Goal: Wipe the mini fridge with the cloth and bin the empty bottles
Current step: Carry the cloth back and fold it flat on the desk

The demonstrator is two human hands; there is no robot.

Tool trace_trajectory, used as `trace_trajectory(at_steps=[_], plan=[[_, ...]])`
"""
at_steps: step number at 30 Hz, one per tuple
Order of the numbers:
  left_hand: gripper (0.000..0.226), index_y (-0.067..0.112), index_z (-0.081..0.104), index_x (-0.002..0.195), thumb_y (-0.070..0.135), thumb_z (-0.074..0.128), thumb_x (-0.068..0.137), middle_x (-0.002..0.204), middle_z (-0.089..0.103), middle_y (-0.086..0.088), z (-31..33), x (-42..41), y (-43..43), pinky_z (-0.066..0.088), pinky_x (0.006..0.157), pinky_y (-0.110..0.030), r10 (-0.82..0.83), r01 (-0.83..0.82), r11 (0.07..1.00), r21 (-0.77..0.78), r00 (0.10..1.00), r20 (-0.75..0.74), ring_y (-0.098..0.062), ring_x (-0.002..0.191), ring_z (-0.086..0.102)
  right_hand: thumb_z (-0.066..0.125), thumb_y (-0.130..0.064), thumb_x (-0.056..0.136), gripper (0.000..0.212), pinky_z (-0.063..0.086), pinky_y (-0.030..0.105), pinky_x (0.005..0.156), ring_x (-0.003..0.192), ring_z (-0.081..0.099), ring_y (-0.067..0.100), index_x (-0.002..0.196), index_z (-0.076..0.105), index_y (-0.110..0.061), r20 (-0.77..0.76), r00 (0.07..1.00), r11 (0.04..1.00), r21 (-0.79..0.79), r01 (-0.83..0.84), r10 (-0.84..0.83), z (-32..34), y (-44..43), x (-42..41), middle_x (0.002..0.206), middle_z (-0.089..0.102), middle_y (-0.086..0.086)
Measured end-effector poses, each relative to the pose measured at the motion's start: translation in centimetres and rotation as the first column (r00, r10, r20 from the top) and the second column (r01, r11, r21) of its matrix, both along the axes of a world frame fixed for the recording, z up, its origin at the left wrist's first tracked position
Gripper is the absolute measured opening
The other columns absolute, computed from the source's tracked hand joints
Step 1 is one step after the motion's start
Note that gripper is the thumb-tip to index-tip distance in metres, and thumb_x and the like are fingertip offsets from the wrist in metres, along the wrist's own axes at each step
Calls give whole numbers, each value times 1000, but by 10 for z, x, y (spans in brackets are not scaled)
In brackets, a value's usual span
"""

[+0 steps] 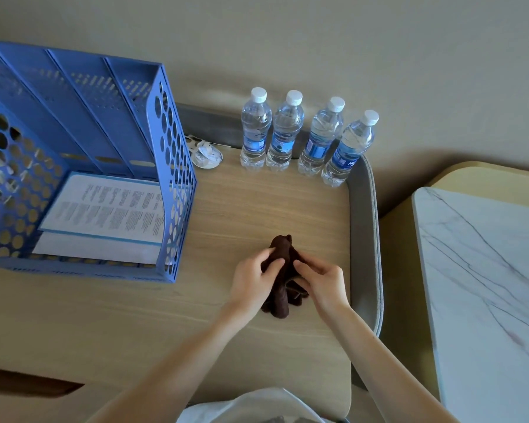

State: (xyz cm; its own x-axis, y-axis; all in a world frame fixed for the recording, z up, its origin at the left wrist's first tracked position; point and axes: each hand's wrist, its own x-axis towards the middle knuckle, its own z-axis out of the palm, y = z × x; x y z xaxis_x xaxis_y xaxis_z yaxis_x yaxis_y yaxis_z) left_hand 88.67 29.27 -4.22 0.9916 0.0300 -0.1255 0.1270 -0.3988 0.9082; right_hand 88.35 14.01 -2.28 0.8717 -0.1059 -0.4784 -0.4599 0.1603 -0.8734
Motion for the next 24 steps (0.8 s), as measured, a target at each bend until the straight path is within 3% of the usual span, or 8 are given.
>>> trace_trajectory(at_steps=[3,6,9,12,14,17,20,24], plan=[[13,29,71,100,25,60,96,83,72,25,2,10,10,50,66,-11,-24,9,989,-146,994,-103,6,82,68,67,2,90,23,60,26,76,93,75,19,100,79,-16,12,1000,995,-95,-4,5,2,-7,10,95,79,5],[11,29,67,92,24,59,97,80,74,20,5,31,24,51,59,-14,-66,-41,941,-337,952,-299,4,78,69,69,1,88,22,58,27,79,92,74,17,97,80,-15,34,998,968,-250,-36,46,3,-21,26,92,79,2],[13,23,69,94,22,57,98,83,74,12,1,59,42,53,61,-20,-78,-100,924,-370,897,-436,-2,81,69,70,1,86,31,53,12,73,86,72,5,84,78,-28,52,995,902,-428,-50,80,3,-40,47,87,77,-6],[17,14,69,103,17,53,100,94,72,2,-8,83,53,53,70,-24,-15,-171,927,-334,873,-488,-16,94,66,64,0,88,25,53,22,85,98,69,15,96,79,-19,10,991,781,-617,-101,136,-7,-54,68,93,74,-4],[23,6,66,116,15,52,100,112,70,-8,-15,91,55,48,86,-29,73,-172,965,-200,902,-425,-24,111,62,60,-1,91,25,48,26,93,108,66,22,107,77,-10,-21,984,685,-716,-139,177,-14,-53,74,105,73,4],[36,5,56,133,19,52,100,133,61,-11,-17,82,53,44,101,-35,82,-52,961,271,992,-97,-27,125,55,59,-9,96,37,42,35,107,128,53,29,133,63,-7,49,933,450,-884,-126,357,-24,-40,64,134,61,11],[46,4,55,136,23,57,94,141,55,-15,-28,56,45,41,108,-45,-311,118,766,632,928,203,-35,129,52,61,-19,97,53,32,45,117,143,39,32,146,48,-8,94,816,294,-951,-96,570,-39,-17,41,151,46,13],[62,13,44,147,40,52,92,157,37,-9,-48,20,39,27,117,-48,-526,253,526,812,847,77,-28,145,34,56,-36,98,62,18,47,122,152,20,26,154,37,-18,-78,741,115,-972,-206,667,-61,8,5,162,31,7]])
